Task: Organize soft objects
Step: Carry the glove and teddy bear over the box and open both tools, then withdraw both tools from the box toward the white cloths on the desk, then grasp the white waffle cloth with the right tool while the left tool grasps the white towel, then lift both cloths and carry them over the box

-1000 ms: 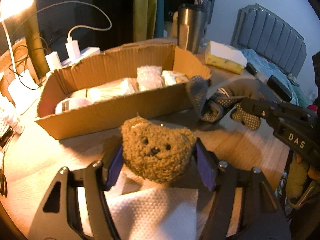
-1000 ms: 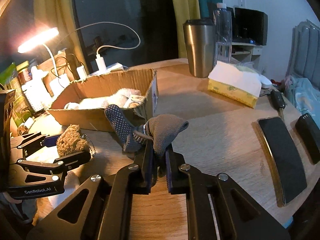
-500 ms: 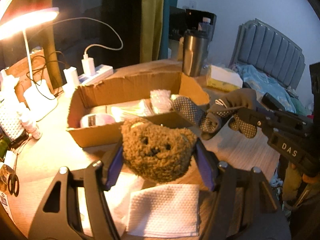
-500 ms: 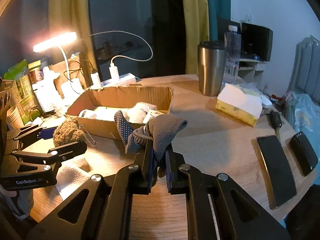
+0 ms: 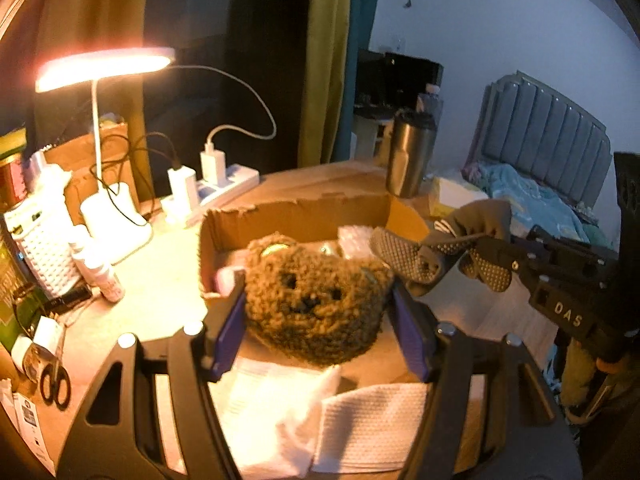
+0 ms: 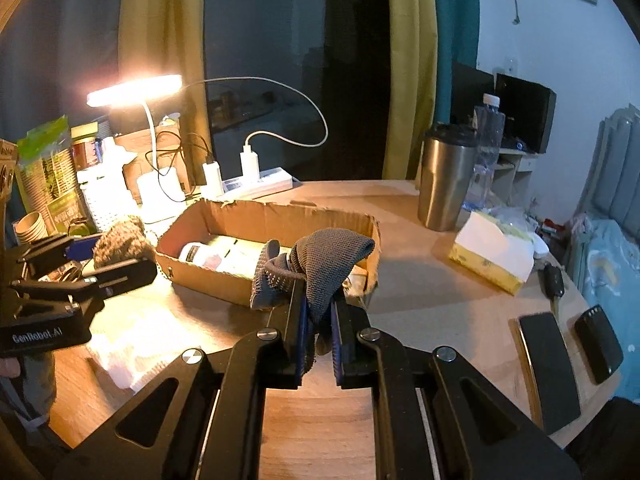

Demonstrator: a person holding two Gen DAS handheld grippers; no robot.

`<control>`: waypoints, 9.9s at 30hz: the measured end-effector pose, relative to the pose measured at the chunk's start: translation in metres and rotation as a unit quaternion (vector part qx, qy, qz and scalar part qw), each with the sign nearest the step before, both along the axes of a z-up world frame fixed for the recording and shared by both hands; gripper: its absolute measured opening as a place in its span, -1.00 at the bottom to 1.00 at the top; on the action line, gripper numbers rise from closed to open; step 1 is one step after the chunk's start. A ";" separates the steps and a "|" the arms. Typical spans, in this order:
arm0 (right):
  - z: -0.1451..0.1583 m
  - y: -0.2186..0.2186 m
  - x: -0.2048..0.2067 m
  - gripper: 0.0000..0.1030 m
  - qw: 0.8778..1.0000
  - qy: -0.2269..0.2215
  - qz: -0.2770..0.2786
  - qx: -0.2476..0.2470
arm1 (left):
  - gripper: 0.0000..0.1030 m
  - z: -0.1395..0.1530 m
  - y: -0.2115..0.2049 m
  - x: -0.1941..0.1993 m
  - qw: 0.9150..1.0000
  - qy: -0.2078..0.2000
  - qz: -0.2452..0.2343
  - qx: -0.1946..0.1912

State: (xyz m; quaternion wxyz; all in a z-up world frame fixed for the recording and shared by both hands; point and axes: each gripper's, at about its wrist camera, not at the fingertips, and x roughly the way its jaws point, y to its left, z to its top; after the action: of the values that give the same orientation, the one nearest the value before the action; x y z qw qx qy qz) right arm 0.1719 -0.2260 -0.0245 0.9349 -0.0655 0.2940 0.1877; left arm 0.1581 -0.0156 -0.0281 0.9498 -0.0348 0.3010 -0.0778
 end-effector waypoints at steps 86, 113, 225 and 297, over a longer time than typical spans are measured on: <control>-0.018 0.050 0.113 0.01 0.998 0.052 0.030 0.031 | 0.31 -0.024 0.045 0.120 0.997 0.051 0.057 -0.011; -0.008 0.023 0.076 0.02 0.999 0.031 0.016 0.041 | 0.84 -0.021 0.037 0.090 0.996 0.061 0.057 -0.029; -0.058 -0.036 -0.019 -0.85 0.998 0.065 0.014 0.023 | -0.70 -0.042 -0.057 -0.012 0.996 0.086 -0.023 0.013; -0.049 0.016 0.136 -0.85 0.996 0.067 0.059 0.001 | -0.70 -0.074 -0.046 0.155 0.991 0.123 0.000 -0.054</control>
State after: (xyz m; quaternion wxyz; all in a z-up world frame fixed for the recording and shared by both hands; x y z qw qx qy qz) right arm 0.3075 -0.2096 -0.0738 0.9007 -0.0690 0.3509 0.2466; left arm 0.3135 -0.0615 -0.1021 0.9024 -0.0954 0.4107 -0.0889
